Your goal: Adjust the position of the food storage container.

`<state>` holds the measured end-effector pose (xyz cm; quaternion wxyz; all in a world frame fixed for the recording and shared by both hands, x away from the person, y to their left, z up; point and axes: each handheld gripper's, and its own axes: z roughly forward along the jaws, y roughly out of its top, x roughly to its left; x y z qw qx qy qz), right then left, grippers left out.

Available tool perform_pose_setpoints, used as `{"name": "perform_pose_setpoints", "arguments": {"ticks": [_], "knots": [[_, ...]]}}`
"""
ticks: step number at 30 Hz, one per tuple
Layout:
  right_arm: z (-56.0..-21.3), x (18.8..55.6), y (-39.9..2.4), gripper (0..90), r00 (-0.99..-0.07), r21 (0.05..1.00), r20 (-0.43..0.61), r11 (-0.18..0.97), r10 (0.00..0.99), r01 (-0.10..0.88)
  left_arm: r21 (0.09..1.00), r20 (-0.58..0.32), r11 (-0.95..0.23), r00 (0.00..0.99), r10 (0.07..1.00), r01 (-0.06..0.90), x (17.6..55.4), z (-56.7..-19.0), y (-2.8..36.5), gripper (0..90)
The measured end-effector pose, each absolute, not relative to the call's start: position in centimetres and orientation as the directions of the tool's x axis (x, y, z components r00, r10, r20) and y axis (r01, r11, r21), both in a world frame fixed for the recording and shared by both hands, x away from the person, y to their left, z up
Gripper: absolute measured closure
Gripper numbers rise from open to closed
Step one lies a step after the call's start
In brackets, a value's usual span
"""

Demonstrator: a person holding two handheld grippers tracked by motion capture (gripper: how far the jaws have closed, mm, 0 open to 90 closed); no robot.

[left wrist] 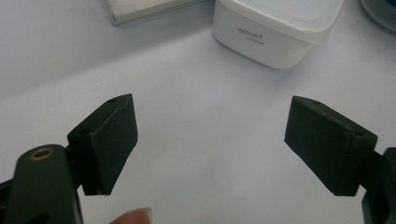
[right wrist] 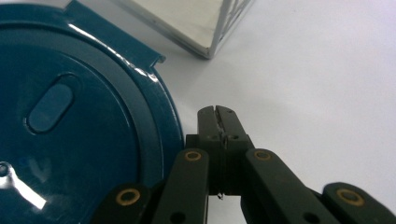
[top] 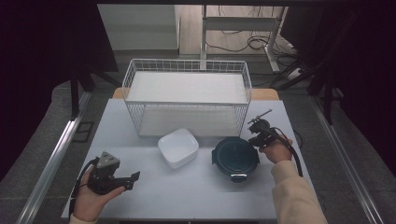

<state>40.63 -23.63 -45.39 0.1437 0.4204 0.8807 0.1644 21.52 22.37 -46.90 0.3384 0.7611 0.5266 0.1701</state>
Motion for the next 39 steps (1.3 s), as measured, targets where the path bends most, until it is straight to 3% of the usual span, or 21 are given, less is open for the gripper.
{"name": "perform_pose_setpoints", "arguments": {"ticks": [39], "knots": [[-45.8,37.8,-20.5,89.2,-0.734,0.412,-0.141,0.713,0.665,0.567,0.671,-0.086,-0.240,0.396,0.914,0.701,21.8,-47.5,21.8,17.4]]}}
